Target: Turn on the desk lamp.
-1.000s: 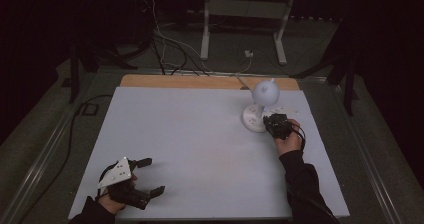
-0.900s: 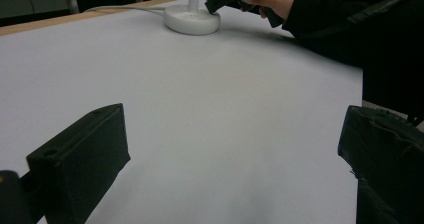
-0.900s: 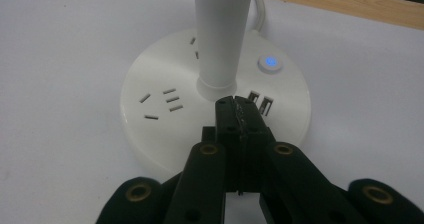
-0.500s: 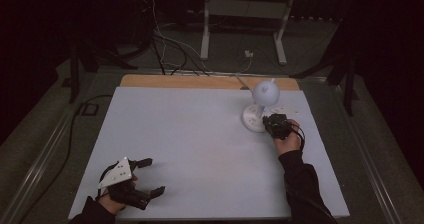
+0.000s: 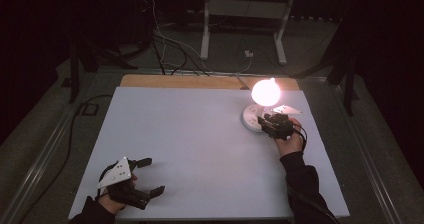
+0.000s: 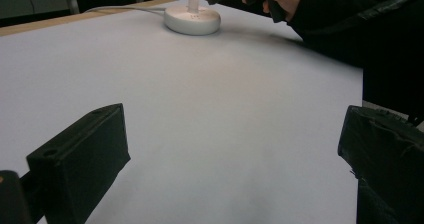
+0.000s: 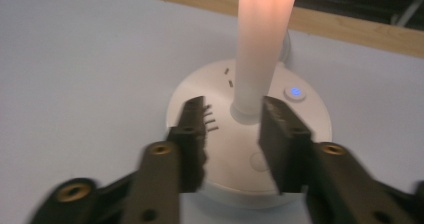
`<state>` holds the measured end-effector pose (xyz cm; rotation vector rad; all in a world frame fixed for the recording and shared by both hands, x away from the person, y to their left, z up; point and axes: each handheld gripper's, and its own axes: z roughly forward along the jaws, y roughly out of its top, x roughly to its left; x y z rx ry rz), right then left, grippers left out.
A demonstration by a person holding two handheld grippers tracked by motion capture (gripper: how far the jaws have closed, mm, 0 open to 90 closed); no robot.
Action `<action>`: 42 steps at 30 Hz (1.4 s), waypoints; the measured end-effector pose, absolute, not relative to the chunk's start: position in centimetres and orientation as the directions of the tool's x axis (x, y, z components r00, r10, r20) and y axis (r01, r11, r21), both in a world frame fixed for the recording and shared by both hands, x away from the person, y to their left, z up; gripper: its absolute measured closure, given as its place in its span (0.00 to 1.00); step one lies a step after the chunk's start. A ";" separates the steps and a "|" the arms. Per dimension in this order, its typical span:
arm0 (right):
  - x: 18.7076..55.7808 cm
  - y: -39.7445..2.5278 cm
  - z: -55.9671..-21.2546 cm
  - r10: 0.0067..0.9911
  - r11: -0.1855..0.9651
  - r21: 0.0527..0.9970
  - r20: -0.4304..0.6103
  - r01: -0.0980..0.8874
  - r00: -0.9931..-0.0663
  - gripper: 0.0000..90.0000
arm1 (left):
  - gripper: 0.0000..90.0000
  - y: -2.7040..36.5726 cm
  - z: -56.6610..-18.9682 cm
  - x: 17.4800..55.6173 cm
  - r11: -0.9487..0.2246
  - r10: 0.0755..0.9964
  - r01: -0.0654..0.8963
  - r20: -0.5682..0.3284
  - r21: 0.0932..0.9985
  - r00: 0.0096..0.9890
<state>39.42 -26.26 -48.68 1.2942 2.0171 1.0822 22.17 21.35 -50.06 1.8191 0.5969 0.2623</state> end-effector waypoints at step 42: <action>32.3 -28.2 -46.0 0.792 0.239 0.862 0.094 0.448 -0.604 0.00 | 0.00 21.4 -50.0 22.2 -0.216 0.521 0.268 -0.121 0.939 0.845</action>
